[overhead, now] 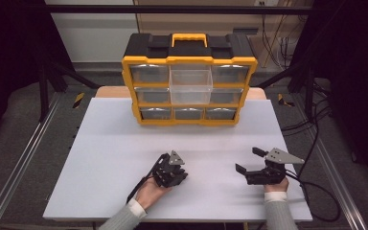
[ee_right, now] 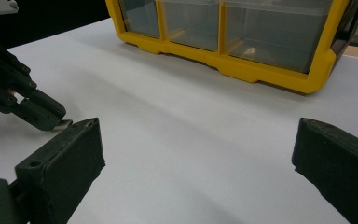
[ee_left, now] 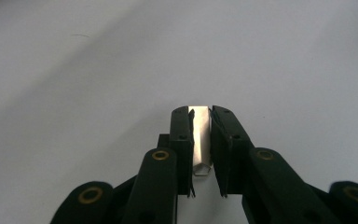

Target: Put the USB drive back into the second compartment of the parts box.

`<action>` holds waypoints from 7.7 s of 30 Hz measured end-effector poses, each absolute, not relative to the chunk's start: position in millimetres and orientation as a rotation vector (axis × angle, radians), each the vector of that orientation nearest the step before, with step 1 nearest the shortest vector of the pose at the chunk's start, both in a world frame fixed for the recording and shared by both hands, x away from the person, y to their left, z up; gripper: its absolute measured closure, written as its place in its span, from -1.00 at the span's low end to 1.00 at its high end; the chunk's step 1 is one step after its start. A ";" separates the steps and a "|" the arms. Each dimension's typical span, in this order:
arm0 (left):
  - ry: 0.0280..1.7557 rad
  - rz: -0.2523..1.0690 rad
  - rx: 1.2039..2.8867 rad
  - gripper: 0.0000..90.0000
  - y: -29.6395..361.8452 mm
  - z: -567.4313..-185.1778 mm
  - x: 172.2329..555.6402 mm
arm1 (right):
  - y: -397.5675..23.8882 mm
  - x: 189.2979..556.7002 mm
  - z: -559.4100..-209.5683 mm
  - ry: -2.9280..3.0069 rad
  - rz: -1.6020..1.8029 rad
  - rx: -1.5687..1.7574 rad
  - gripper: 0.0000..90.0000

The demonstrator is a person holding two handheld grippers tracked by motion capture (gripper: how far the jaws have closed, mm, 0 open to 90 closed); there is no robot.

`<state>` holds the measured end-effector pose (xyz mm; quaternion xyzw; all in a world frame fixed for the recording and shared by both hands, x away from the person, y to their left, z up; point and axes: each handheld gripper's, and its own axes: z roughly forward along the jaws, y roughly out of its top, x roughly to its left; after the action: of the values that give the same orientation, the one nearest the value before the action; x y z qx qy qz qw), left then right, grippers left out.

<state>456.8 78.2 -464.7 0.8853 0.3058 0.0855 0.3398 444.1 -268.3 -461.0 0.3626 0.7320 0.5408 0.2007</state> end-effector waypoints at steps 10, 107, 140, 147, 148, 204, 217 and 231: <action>0.786 0.221 2.290 0.75 83.4 -458.2 456.1 | -268.3 444.5 -461.3 2.048 1.511 1.013 -0.94; 0.801 0.394 1.971 0.75 161.9 -314.9 458.8 | -269.0 445.2 -460.9 2.050 1.511 1.017 -0.94; 0.744 0.438 1.958 0.75 143.4 -258.1 468.2 | -269.2 444.9 -460.5 2.049 1.516 1.020 -0.94; 0.733 0.448 1.953 0.75 139.7 -246.9 470.0 | -269.4 445.0 -460.4 2.048 1.515 1.017 -0.94; 0.735 0.454 1.958 0.75 139.1 -244.0 471.8 | -269.3 445.0 -460.5 2.048 1.516 1.016 -0.94; 0.806 0.488 1.918 0.75 113.8 -183.0 522.8 | -269.1 445.0 -460.7 2.053 1.515 1.018 -0.94; 0.829 0.499 1.930 0.75 106.5 -187.1 543.0 | -269.2 445.1 -460.8 2.052 1.516 1.016 -0.94; 0.850 0.489 1.941 0.75 97.3 -198.2 558.9 | -269.0 445.4 -461.2 2.055 1.512 1.015 -0.94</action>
<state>558.9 97.3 -198.2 0.7901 0.3461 0.1993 0.4650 445.4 -269.0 -461.2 0.3626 0.7338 0.5399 0.1965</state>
